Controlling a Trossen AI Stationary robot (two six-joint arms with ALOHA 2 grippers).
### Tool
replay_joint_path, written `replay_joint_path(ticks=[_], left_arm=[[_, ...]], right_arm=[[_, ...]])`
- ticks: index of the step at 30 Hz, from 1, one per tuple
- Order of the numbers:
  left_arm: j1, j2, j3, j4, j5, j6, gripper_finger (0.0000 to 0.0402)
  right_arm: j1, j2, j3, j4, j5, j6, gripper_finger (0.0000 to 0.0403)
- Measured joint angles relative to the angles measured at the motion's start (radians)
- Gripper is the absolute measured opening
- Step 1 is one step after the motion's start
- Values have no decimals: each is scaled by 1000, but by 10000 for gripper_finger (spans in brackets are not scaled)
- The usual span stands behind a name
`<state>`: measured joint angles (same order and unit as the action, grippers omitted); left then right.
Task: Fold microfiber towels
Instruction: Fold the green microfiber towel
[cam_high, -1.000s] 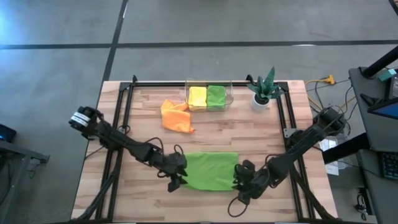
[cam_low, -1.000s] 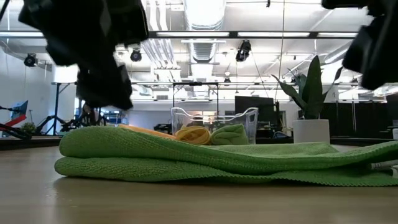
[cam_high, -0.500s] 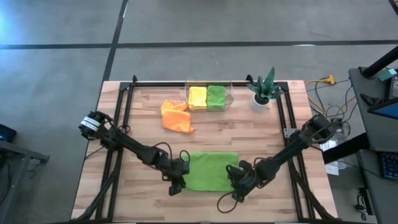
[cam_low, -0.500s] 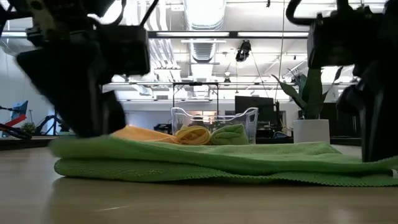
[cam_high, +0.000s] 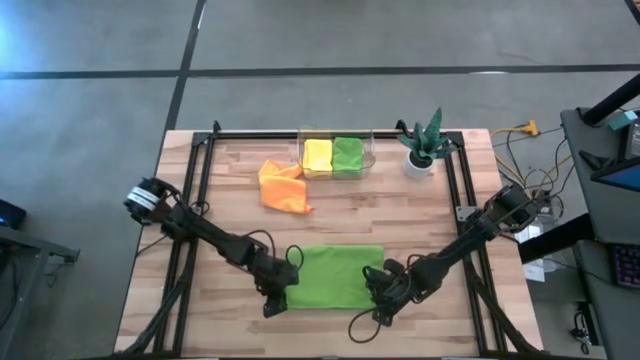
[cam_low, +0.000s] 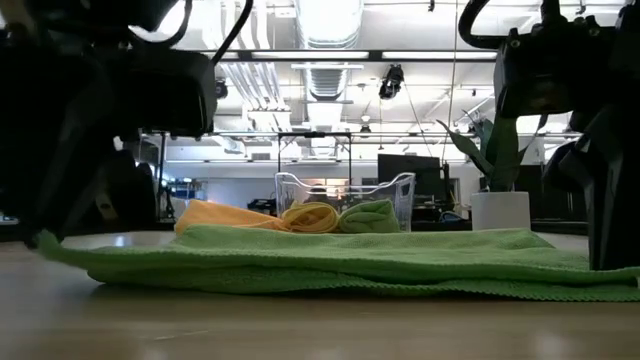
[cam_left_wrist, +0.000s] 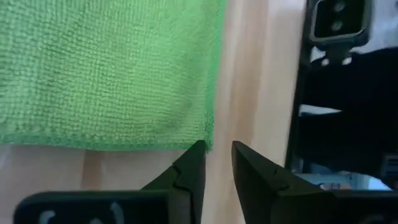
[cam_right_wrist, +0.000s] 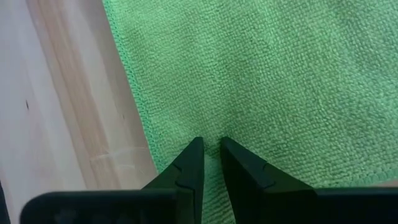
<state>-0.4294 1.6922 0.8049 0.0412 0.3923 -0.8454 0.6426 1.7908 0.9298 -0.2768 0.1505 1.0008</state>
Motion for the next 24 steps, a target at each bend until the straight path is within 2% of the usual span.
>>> replay_joint_path(ticks=[6,13,17,24], left_arm=[[3,-62,22,7,-10,-12,63],[19,-143,21,3,-114,-2,63],[34,-140,23,6,-157,20,63],[83,-62,23,107,-203,65,63]], right_arm=[[0,-46,-5,-23,-10,-2,50],[-2,-150,-4,-73,12,-7,47],[2,-172,-3,-86,26,-3,47],[37,-172,-3,-87,42,23,47]])
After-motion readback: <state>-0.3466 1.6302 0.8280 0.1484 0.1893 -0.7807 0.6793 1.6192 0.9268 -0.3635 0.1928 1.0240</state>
